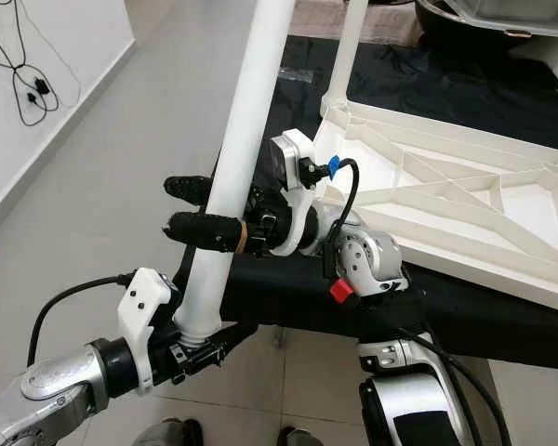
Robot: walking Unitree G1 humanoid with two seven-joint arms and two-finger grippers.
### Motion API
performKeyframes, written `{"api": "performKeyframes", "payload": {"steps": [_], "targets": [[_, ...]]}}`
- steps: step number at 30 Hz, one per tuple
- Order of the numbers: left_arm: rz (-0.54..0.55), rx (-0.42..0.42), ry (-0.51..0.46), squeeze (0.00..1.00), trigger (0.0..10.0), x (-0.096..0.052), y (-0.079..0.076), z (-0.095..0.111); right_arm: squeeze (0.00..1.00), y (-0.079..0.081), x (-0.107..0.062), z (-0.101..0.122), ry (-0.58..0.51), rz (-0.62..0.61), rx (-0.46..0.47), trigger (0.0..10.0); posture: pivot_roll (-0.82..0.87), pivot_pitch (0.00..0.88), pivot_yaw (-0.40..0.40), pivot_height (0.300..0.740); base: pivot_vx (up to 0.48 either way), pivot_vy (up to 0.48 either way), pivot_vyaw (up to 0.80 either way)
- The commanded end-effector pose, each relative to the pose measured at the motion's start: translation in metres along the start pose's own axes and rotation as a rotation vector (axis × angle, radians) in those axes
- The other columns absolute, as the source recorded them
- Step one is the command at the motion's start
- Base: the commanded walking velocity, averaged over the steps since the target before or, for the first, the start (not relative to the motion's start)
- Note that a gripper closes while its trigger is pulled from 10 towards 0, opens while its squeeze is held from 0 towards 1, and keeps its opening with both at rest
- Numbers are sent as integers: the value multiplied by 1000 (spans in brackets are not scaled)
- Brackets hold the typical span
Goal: Building children table
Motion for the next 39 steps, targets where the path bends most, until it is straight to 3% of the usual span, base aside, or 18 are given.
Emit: {"api": "performKeyframes", "payload": {"steps": [1,7,18,19,20,21,22,23,39], "targets": [[-36,0,9,0,10000,-1,-6,0,0,2,3,-3,5,39,20,10000,128,162,-19,740,0,0,0],[-47,-1,15,0,10000,-1,-8,0,0,7,9,-10,8,115,77,10000,126,162,-19,740,0,0,0],[-82,-44,20,0,10000,0,-19,-2,0,11,16,-10,7,180,93,10000,125,165,-16,740,0,0,0],[-84,-45,20,0,10000,0,-20,-2,0,11,17,-10,10,184,97,7020,125,166,-17,740,0,0,0],[-84,-45,20,0,10000,0,-20,-2,0,11,17,-10,10,184,97,7020,125,166,-17,740,0,0,0],[-85,-50,19,0,10000,0,-21,-3,0,11,17,-10,14,184,98,3333,124,167,-19,740,0,0,0],[-85,-50,19,0,10000,0,-21,-3,0,11,17,-10,14,184,98,3333,124,167,-19,740,0,0,0],[-87,-56,17,0,10000,1,-23,-3,0,11,17,-11,20,184,104,0,124,167,-19,740,0,0,0],[-75,-76,40,0,10000,-1,-22,-6,0,10,14,-12,22,172,104,0,122,169,-17,740,0,0,0]]}}
Point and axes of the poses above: a point about 5 cm out from each wrist's last joint towards the gripper, its own x axis pointing out of the wrist towards the gripper, its own z axis along the axis of the wrist's last joint, y = z × x, the point moved 1 cm from there along x, pointing out of the wrist towards the gripper, and after that the axes turned 6 degrees about x, right-handed, at the moved point
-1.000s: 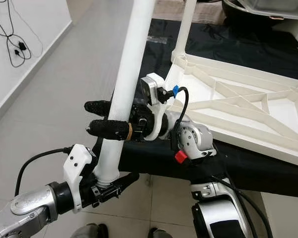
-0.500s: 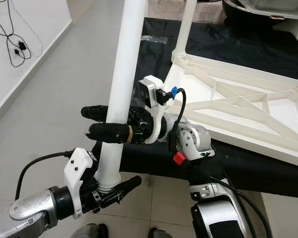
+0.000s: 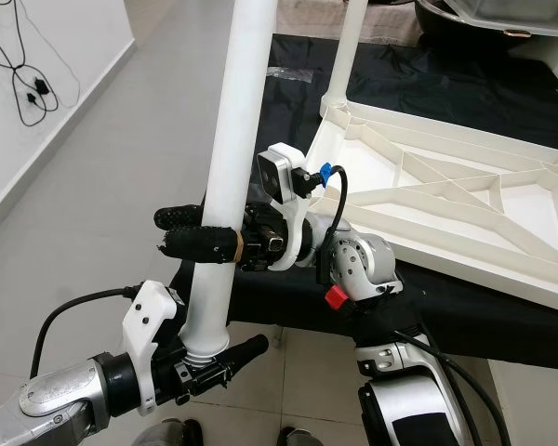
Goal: Building children table
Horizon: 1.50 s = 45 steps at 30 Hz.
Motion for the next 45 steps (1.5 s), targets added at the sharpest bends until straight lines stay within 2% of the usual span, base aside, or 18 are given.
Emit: {"api": "performKeyframes", "payload": {"steps": [1,5,6,9,11,12,13,22,27,31,34,36,37,39,40,42,43,45], "targets": [[-26,-35,42,0,10000,0,-5,-7,0,3,8,-1,20,53,-13,0,122,170,-19,740,0,0,0],[-25,-49,55,0,10000,1,-5,-9,0,3,7,0,16,50,-14,0,122,167,-18,740,0,0,0],[-37,-57,53,1000,10000,0,-7,-9,0,3,7,2,14,50,-16,0,120,162,-19,740,0,0,0],[-26,-56,56,1000,10000,0,-6,-10,0,3,7,4,14,49,-22,0,119,161,-18,740,0,0,0],[-13,-18,71,1000,10000,0,-4,-10,0,3,6,5,12,45,-27,0,119,156,-19,740,0,0,0],[-12,-24,69,533,10000,-1,-4,-11,0,3,5,6,9,40,-31,0,121,155,-19,740,0,0,0],[-10,-25,63,0,10000,-1,-3,-10,0,2,5,7,8,36,-34,0,118,153,-19,740,0,0,0],[17,-5,64,0,10000,-4,0,-11,0,-3,-2,21,-28,-31,-93,0,116,143,-20,740,0,0,0],[97,-25,82,0,10000,-10,10,-18,0,-15,-19,49,-102,-207,-192,0,117,137,-23,740,0,0,0],[106,-35,80,0,10000,-11,10,-19,0,-18,-23,54,-113,-251,-213,0,117,133,-25,740,0,0,0],[112,-50,89,0,10000,-12,8,-24,0,-31,-38,72,-195,-467,-308,0,118,130,-25,740,0,0,0],[111,-55,90,0,10000,-12,7,-25,0,-34,-40,76,-210,-506,-323,0,118,130,-25,740,0,0,0],[109,-47,86,0,10000,-10,5,-25,0,-39,-45,82,-228,-607,-368,0,120,131,-24,740,0,0,0],[166,5,84,0,10000,-6,7,-24,0,-55,-57,93,-225,-898,-488,0,118,132,-27,740,0,0,0],[166,5,84,0,10000,-6,7,-24,0,-55,-57,93,-225,-898,-488,0,118,132,-27,740,0,0,0],[227,52,36,0,10000,-2,11,-17,0,-62,-66,98,-225,-1089,-580,0,114,140,-29,740,0,0,0],[227,52,36,0,10000,-2,11,-17,0,-62,-66,98,-225,-1089,-580,0,114,140,-29,740,0,0,0],[293,74,-18,0,10000,3,18,-8,0,-63,-74,104,-241,-1234,-677,0,118,143,-32,740,0,0,0]]}}
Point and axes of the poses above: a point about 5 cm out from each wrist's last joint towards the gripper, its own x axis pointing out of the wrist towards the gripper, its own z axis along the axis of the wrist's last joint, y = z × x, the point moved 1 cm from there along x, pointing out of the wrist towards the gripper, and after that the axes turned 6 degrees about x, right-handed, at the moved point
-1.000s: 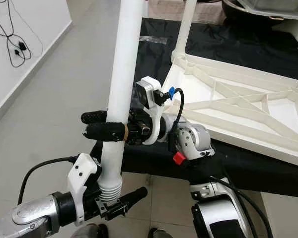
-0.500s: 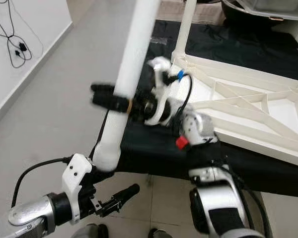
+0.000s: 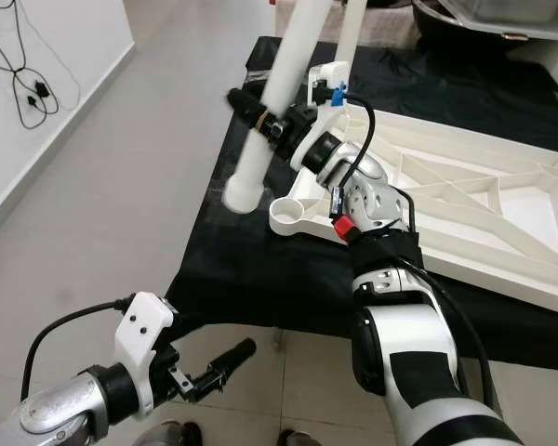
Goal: Building children table
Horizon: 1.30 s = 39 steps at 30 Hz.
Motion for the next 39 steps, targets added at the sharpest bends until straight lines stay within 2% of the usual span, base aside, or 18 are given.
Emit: {"api": "performKeyframes", "payload": {"steps": [1,2,3,4,5,6,12,18,21,23,25,26,28,29,30,31,35,39], "targets": [[41,9,-12,0,10000,3,2,0,0,-3,2,7,-36,-78,-77,0,118,143,-32,740,0,0,0],[102,24,-43,0,10000,7,8,6,0,-13,-1,13,-81,-224,-161,0,120,146,-34,740,0,0,0],[129,32,-54,0,10000,8,10,7,0,-16,-2,14,-100,-275,-171,3137,119,150,-33,740,0,0,0],[129,32,-54,0,10000,8,10,7,0,-16,-2,14,-100,-275,-171,3137,119,150,-33,740,0,0,0],[153,37,-63,0,10000,10,12,9,0,-18,-3,14,-108,-311,-186,7137,119,150,-33,740,0,0,0],[183,40,-78,0,10000,12,15,10,0,-19,-3,13,-112,-332,-202,10000,117,151,-36,740,0,0,0],[236,41,-114,0,10000,19,17,16,0,-20,-2,8,-114,-316,-143,10000,113,169,-40,740,0,0,0],[247,46,-121,0,10000,20,16,16,0,-21,-1,7,-124,-333,-154,10000,111,171,-40,740,0,0,0],[254,49,-123,0,10000,22,13,15,0,-22,-2,5,-100,-298,-166,10000,107,187,-50,740,0,0,0],[257,67,-121,0,10000,22,10,14,0,-23,-3,2,-73,-273,-178,10000,106,191,-53,740,0,0,0],[266,64,-122,0,10000,22,10,13,0,-27,-6,9,-87,-309,-257,10000,105,196,-51,740,0,0,0],[266,64,-122,0,10000,22,10,13,0,-27,-6,9,-87,-309,-257,10000,105,196,-51,740,0,0,0],[269,59,-124,0,10000,21,10,13,0,-32,-9,19,-139,-373,-331,10000,100,202,-53,740,0,0,0],[269,59,-124,0,10000,21,10,13,0,-32,-9,19,-139,-373,-331,10000,100,202,-53,740,0,0,0],[270,59,-124,0,10000,20,8,13,0,-34,-7,24,-167,-445,-352,10000,100,213,-54,740,0,0,0],[270,59,-123,0,10000,20,8,13,0,-33,-6,24,-171,-462,-353,10000,100,213,-54,740,0,0,0],[271,60,-124,0,10000,20,7,13,0,-32,-5,24,-174,-471,-354,10000,100,213,-54,740,0,0,0],[268,65,-128,0,10000,19,4,16,0,-21,5,16,-173,-468,-366,10000,109,238,-61,740,0,0,0]]}}
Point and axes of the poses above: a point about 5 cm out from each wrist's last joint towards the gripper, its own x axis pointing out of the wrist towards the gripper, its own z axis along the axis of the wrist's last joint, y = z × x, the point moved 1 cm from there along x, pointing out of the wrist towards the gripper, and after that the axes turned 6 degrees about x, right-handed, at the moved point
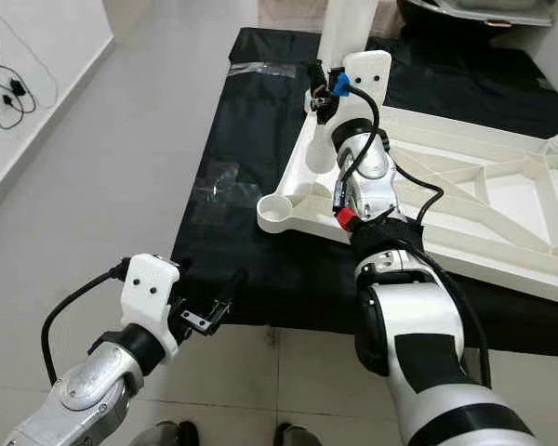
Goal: Building children table
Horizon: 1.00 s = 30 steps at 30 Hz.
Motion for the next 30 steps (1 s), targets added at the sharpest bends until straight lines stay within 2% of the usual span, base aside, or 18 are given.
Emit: {"api": "performKeyframes", "payload": {"steps": [1,2,3,5,6,10,16,18,19,20,22,24,27,29,30], "targets": [[-1,1,4,0,10000,-3,-2,0,0,8,3,5,-26,20,-22,10000,109,238,-61,740,0,0,0],[6,-1,5,0,10000,-5,-3,1,0,9,-1,-3,-25,-33,-144,10000,112,260,-63,740,0,0,0],[6,-1,5,0,10000,-5,-3,1,0,9,-1,-3,-25,-33,-144,10000,112,260,-63,740,0,0,0],[10,-3,5,0,10000,-6,-3,2,0,8,-3,-5,-39,-70,-230,10000,113,262,-61,740,0,0,0],[9,-5,5,0,10000,-8,-5,3,0,6,-3,-4,-47,-103,-243,10000,117,274,-64,740,0,0,0],[10,-14,6,0,10000,-12,-9,6,0,5,-1,0,-79,-156,-228,10000,117,298,-61,740,0,0,0],[12,-22,8,0,10000,-15,-12,8,0,10,0,-2,-62,-149,-221,10000,116,315,-63,740,0,0,0],[13,-20,11,0,10000,-16,-12,8,0,15,-3,-16,10,-121,-244,10000,120,334,-70,740,0,0,0],[13,-20,11,0,10000,-16,-12,8,0,15,-3,-16,10,-121,-244,10000,120,334,-70,740,0,0,0],[15,-15,13,0,10000,-16,-11,8,0,17,-6,-27,79,-98,-222,10000,121,333,-70,740,0,0,0],[15,-15,13,0,10000,-16,-11,8,0,17,-6,-27,79,-98,-222,10000,121,333,-70,740,0,0,0],[21,-3,16,0,10000,-16,-9,8,0,19,-11,-42,164,-75,-145,10000,123,329,-71,740,0,0,0],[24,0,16,0,10000,-15,-8,8,0,20,-13,-45,181,-70,-106,10000,115,325,-72,740,0,0,0],[22,11,12,0,10000,-12,-6,7,0,35,-13,-45,178,-18,45,10000,100,312,-70,740,0,0,0],[19,15,10,0,10000,-11,-6,7,0,42,-13,-45,171,3,92,10000,100,312,-70,740,0,0,0]]}}
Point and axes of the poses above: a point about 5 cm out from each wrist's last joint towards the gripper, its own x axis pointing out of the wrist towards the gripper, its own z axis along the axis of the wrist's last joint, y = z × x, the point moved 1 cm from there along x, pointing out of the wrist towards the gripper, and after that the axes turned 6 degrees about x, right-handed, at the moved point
